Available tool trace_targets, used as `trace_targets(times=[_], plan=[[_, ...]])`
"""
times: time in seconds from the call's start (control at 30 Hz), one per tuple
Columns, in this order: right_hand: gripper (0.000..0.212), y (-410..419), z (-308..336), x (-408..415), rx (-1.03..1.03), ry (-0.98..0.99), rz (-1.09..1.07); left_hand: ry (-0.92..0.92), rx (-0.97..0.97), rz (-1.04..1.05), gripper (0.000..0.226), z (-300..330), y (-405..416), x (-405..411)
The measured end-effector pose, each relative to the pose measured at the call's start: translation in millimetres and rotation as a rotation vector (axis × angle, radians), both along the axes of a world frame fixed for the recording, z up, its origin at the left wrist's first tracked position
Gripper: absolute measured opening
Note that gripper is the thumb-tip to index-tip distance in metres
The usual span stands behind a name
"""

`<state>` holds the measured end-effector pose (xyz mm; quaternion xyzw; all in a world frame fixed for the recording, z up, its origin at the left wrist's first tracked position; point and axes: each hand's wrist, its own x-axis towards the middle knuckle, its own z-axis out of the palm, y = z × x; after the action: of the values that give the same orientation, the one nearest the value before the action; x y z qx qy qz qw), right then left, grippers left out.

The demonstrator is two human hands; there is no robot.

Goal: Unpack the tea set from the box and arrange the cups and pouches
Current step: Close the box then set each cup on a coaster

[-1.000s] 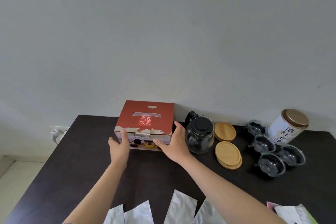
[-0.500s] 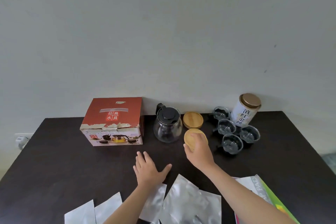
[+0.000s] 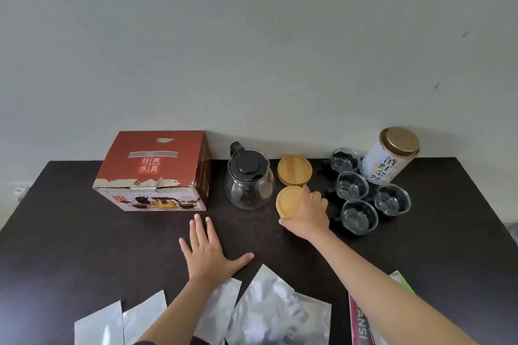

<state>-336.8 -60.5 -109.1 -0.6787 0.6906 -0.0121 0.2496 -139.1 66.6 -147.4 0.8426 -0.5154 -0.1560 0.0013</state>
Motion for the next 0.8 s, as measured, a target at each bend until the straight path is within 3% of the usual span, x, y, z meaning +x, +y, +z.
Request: trace_targets(times=[0.17, 0.53, 0.8], plan=[[0.113, -4.7, 4.2, 13.0, 0.055, 0.068, 0.029, -0.023, -0.005, -0.006, 0.143, -4.1, 2.0, 0.8], [0.102, 4.2, 10.7, 48.6, 0.040, 0.048, 0.064, 0.002, -0.042, -0.013, 0.139, -6.7, 4.0, 3.5], [0.106, 10.2, 12.0, 56.8, 0.058, 0.024, 0.102, 0.022, -0.040, -0.007, 0.137, -0.2, 4.0, 4.3]])
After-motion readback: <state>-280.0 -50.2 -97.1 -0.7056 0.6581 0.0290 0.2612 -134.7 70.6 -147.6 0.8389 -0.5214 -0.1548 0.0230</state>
